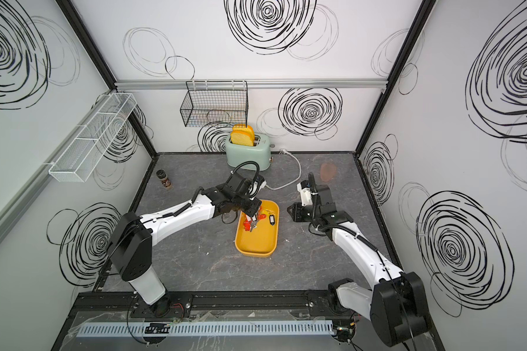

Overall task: Take the keys out of the storage box
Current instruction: Pick up the key from the storage box, then place the key at the center of the board.

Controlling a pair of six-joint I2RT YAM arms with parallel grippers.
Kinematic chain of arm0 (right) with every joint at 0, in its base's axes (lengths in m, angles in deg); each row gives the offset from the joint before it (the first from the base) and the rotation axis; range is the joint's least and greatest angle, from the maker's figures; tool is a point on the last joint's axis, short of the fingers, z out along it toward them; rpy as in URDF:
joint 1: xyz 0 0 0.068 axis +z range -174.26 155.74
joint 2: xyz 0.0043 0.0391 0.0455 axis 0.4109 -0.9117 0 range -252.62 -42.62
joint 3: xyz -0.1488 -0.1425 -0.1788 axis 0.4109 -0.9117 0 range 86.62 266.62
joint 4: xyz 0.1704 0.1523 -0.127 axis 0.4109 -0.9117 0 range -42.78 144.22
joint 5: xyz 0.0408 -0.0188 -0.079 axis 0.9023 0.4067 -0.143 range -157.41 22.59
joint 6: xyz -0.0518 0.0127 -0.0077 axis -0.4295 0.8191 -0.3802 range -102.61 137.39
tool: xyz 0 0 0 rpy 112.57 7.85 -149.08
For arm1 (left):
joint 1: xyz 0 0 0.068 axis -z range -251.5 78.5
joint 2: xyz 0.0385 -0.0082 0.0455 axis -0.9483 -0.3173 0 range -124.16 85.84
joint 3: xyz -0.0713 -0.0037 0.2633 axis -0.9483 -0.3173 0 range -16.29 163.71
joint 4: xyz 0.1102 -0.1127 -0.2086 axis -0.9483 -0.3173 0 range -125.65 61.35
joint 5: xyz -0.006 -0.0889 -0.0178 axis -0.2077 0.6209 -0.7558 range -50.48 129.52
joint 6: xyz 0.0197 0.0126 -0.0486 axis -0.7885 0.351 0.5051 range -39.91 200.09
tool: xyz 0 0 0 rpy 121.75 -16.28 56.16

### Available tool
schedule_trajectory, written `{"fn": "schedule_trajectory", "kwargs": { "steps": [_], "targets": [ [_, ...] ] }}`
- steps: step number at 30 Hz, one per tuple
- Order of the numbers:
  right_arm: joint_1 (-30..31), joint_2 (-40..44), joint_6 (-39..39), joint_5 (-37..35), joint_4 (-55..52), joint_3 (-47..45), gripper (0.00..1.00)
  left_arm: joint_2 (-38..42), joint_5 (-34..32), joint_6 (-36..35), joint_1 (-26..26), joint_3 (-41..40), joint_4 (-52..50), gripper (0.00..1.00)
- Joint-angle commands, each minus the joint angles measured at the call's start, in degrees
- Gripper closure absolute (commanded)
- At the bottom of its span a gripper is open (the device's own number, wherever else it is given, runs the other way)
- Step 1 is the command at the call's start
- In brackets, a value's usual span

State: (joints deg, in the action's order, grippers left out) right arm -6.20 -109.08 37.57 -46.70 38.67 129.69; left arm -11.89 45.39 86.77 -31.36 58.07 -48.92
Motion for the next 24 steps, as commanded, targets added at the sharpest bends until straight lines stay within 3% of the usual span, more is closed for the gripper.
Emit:
{"fn": "schedule_trajectory", "kwargs": {
  "steps": [1, 14, 24],
  "targets": [
    [0.5, -1.1, 0.4, 1.0, 1.5, 0.8, 0.76, 3.9, -1.5, 0.8, -1.7, -2.1, -0.9, 0.99],
    [3.0, -3.8, 1.0, 0.4, 2.8, 2.3, 0.76, 15.7, -2.6, 1.5, -13.0, -9.8, -2.4, 0.99],
    [3.6, -4.2, 1.0, 0.0, 2.5, 2.6, 0.76, 17.1, -4.8, 2.9, -21.8, -13.6, -1.6, 0.98]
  ]
}}
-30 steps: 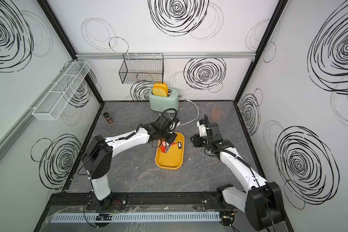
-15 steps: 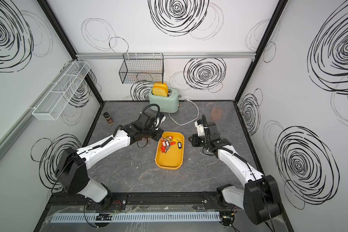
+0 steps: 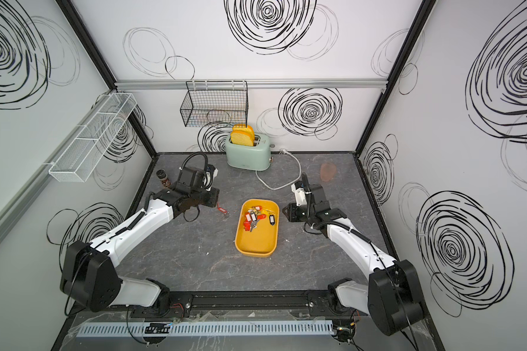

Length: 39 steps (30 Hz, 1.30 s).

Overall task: Take the keys out of the storage box
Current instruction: Place the key at the center of the board.

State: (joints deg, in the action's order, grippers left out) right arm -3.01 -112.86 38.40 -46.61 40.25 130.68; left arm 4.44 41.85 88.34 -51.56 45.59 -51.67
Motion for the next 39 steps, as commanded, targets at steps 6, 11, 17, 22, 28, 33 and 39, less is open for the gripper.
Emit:
{"fn": "schedule_trajectory", "kwargs": {
  "steps": [6, 11, 17, 22, 28, 33, 39],
  "targets": [
    [0.4, -0.3, -0.1, -0.3, 0.5, 1.6, 0.76, -1.3, -3.4, 2.7, -4.3, -2.7, 2.6, 0.99],
    [0.4, -0.3, -0.3, -0.4, 0.5, 1.4, 0.76, -3.1, -5.7, 4.0, -6.1, -4.2, 3.1, 1.0],
    [0.3, -0.6, -0.3, -0.3, 0.6, 1.4, 0.76, -3.7, -6.8, 4.4, -7.6, -5.5, 3.0, 0.99],
    [0.4, -1.1, -0.5, -0.3, 0.8, 1.6, 0.76, -5.5, -5.7, 4.6, -8.1, -6.3, 3.3, 0.98],
    [0.4, -1.4, -0.5, -0.3, 1.0, 1.6, 0.76, -7.6, -5.0, 4.7, -8.1, -8.3, 4.7, 0.97],
    [0.4, -1.3, -0.5, -0.5, 1.1, 1.3, 0.76, -8.0, -4.6, 4.7, -8.1, -8.1, 4.7, 0.84],
    [0.3, -1.2, -0.5, -0.8, 1.0, 1.3, 0.76, -6.6, -2.0, 4.7, -7.3, -7.1, 4.4, 0.71]
  ]
}}
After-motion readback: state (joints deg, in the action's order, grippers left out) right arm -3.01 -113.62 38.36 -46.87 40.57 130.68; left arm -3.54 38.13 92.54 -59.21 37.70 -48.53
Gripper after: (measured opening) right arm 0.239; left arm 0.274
